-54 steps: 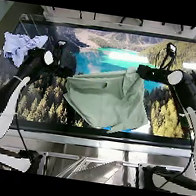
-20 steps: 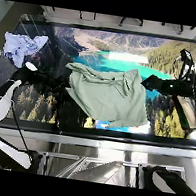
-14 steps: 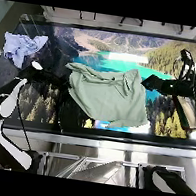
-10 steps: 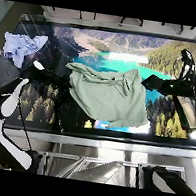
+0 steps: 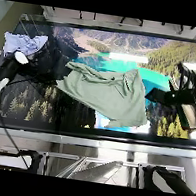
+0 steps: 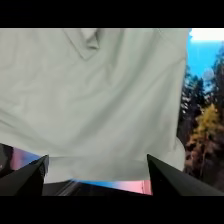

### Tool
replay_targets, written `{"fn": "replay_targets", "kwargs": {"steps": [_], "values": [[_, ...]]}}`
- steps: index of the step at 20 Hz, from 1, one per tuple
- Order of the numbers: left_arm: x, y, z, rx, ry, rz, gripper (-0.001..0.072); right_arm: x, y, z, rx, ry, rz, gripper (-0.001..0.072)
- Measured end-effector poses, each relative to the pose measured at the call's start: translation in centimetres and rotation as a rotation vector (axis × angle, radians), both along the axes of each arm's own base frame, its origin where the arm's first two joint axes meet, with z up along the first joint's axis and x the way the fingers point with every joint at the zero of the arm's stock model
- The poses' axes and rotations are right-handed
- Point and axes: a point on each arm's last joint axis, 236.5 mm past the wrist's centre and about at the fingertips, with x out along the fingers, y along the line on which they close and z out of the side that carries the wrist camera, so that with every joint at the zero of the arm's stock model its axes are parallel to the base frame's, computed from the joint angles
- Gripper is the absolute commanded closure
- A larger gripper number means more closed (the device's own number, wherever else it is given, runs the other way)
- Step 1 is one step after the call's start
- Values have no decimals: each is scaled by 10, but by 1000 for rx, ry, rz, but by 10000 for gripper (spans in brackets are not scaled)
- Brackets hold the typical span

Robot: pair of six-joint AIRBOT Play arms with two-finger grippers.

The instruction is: Fold the shirts.

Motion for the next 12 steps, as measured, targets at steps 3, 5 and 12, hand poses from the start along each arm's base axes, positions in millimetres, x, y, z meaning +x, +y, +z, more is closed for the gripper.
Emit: {"fn": "replay_targets", "kwargs": {"steps": [3, 5, 12], "values": [[-32, 12, 30, 29, -49, 17, 692, -27, -17, -41, 32, 126, -49, 12], [-52, 14, 45, 34, -77, 28, 692, -45, -23, -67, 69, 194, -82, 13], [-98, 12, 76, 41, -169, 61, 692, -66, -34, -121, 190, 272, -168, 13]]}}
